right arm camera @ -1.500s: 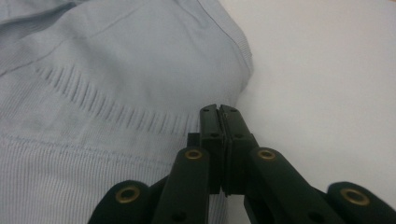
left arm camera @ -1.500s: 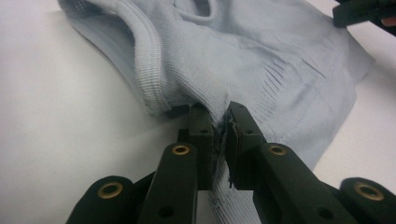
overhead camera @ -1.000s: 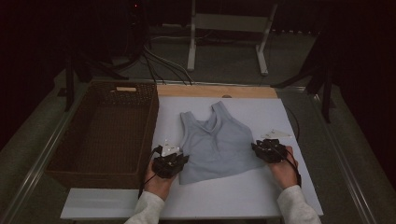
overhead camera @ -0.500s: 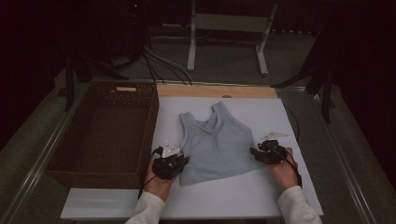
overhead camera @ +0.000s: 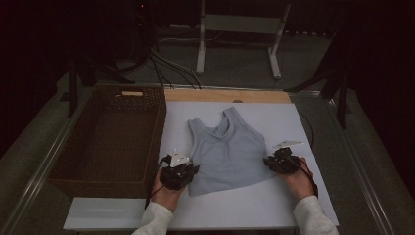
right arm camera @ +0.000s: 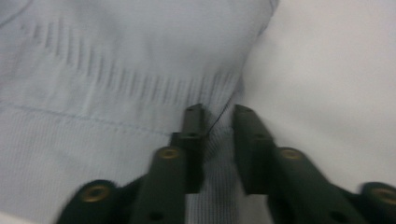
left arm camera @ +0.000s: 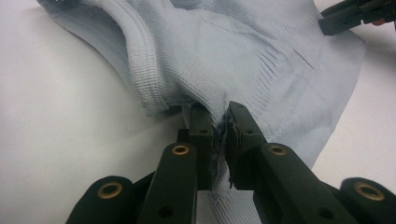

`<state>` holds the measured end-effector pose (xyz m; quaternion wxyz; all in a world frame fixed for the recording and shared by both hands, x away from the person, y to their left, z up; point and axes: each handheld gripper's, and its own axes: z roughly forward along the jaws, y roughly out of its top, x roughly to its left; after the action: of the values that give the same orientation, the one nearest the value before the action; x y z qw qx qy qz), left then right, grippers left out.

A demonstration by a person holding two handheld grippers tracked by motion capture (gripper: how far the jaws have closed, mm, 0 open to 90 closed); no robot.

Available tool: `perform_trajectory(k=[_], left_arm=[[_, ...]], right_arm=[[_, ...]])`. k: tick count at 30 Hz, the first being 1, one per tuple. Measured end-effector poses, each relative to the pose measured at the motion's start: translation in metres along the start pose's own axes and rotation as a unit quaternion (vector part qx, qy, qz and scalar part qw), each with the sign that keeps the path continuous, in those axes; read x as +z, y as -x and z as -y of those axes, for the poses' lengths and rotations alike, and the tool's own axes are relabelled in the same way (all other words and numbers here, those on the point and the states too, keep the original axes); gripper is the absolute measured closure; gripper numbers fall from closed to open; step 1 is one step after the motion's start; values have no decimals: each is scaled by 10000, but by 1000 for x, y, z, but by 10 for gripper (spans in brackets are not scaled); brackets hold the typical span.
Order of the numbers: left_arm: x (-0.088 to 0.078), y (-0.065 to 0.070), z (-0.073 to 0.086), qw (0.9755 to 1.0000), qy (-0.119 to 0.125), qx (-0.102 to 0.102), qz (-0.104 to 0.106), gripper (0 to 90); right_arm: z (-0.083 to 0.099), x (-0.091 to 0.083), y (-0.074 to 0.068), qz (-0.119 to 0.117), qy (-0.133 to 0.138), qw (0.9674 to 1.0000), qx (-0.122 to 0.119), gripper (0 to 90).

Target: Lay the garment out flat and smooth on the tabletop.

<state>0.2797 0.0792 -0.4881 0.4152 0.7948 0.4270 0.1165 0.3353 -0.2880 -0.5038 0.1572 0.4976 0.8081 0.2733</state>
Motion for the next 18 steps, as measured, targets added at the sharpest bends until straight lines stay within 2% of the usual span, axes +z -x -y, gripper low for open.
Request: perform_trajectory(k=[4, 18], left_arm=[[0, -1, 0, 10000, -19, 3, -11, 825], [-1, -3, 0, 10000, -3, -25, -23, 824]], right_arm=[[1, -4, -3, -95, -64, 9999, -62, 831], [8, -22, -11, -134, 75, 9998, -159, 836]])
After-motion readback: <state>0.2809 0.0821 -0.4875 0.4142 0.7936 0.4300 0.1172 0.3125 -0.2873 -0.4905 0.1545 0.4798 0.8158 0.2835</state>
